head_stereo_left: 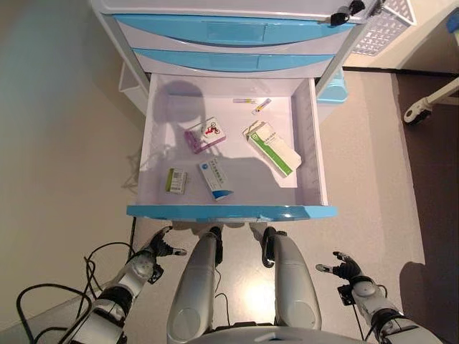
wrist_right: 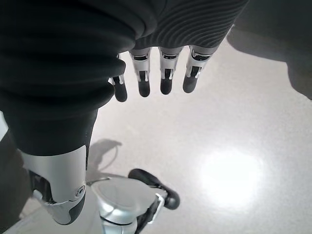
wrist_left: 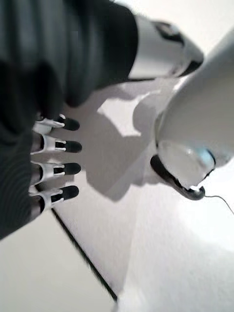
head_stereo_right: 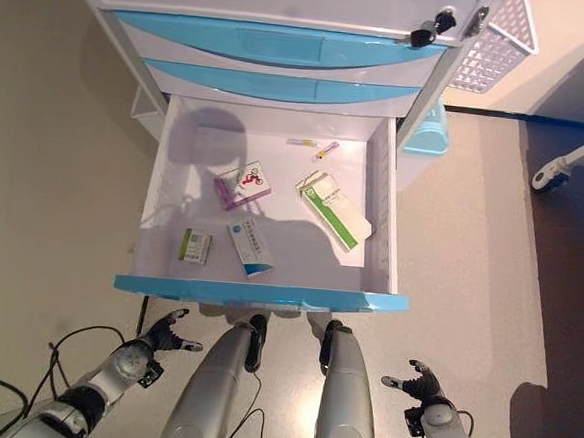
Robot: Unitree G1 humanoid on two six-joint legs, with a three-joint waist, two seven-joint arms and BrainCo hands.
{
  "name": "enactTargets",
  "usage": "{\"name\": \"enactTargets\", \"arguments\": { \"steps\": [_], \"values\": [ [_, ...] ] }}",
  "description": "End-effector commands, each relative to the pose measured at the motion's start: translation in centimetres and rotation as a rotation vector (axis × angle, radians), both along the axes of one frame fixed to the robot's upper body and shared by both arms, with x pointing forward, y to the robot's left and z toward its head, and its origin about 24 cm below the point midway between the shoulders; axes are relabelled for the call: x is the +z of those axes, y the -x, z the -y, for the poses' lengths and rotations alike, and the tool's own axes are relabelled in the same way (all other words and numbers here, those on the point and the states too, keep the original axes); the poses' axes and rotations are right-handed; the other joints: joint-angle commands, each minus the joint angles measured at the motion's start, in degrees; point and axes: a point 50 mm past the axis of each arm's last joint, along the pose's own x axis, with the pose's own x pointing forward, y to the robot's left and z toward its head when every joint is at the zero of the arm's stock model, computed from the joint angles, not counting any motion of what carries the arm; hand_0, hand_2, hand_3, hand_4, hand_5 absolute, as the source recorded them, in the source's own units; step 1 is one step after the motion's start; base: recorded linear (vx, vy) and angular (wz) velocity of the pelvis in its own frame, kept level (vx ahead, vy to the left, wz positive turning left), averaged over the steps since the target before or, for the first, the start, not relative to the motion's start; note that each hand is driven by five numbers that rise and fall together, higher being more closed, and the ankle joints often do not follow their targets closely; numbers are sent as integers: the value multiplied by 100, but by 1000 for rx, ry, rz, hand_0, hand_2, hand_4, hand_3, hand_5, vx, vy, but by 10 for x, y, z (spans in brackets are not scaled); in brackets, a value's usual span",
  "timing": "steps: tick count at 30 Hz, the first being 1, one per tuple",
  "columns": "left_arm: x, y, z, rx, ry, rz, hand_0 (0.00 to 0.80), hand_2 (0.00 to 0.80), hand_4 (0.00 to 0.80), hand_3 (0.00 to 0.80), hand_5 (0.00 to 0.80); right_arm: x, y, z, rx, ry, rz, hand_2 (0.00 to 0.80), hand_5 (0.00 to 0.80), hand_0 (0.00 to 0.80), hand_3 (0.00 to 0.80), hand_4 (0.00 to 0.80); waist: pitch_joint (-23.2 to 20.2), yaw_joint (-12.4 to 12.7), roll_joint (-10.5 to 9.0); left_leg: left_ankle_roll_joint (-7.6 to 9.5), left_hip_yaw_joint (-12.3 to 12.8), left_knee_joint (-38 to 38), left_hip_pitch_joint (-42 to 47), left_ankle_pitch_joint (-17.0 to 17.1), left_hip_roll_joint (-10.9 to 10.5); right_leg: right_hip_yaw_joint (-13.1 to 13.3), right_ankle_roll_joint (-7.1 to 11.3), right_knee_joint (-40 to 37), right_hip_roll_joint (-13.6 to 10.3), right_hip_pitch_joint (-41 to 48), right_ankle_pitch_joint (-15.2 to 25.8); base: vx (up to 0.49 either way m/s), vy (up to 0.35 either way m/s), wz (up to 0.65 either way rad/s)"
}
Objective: Open the drawer and pick up the medicine
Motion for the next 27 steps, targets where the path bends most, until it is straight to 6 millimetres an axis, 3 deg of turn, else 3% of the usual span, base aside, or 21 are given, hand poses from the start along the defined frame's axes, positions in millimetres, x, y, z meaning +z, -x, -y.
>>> {"name": "enactTargets", "arguments": {
  "steps": [1, 3, 5, 10, 17, 24, 27],
  "values": [
    [13, -14, 12, -79, 33, 49, 0, 0, 0, 0, 0, 1, 16, 20, 29, 69, -51, 0, 0, 0, 0, 0, -322, -58, 45, 20, 108, -594, 31, 356, 55, 39, 44, -953, 69, 2, 833, 18, -31, -20],
    [20, -23, 17, -93, 51, 80, 0, 0, 0, 0, 0, 1, 17, 20, 29, 69, -55, 0, 0, 0, 0, 0, -322, -83, 44, 18, 117, -600, 26, 360, 64, 54, 47, -963, 82, -5, 841, 8, -26, -15],
    [51, -47, 27, -155, 96, 193, 0, 0, 0, 0, 0, 1, 22, 26, 20, 72, -70, 0, 0, 0, 0, 0, -336, -127, 61, 14, 138, -620, 12, 363, 88, 81, 46, -978, 105, -54, 860, 11, -35, -4],
    [102, -77, 21, -181, 88, 372, 0, 0, 0, 0, 0, -1, 29, 29, 14, 67, -94, 0, 0, 0, 0, 0, -380, -186, 98, 8, 206, -703, 11, 378, 133, 157, 70, -1057, 156, -117, 916, 12, -11, -5],
    [155, -98, -5, -129, 53, 537, 0, 0, 0, 0, 0, -5, 36, 26, 23, 42, -123, 0, 0, 0, 0, 0, -421, -260, 111, 18, 347, -778, 55, 377, 212, 316, 89, -1178, 235, -159, 969, 27, -14, -13],
    [188, -108, -33, -38, -20, 635, 0, 0, 0, 0, 0, -7, 34, 21, 34, 28, -125, 0, 0, 0, 0, 0, -412, -323, 100, 50, 515, -722, 25, 319, 272, 491, 111, -1198, 295, -245, 1002, 19, 15, -10],
    [202, -112, -57, 51, -93, 645, 0, 0, 0, 0, 0, -5, 28, 20, 57, 32, -120, 0, 0, 0, 0, 0, -413, -372, 48, 100, 647, -628, -16, 242, 322, 636, 126, -1183, 367, -332, 1026, 15, 44, -19]
  ]
}}
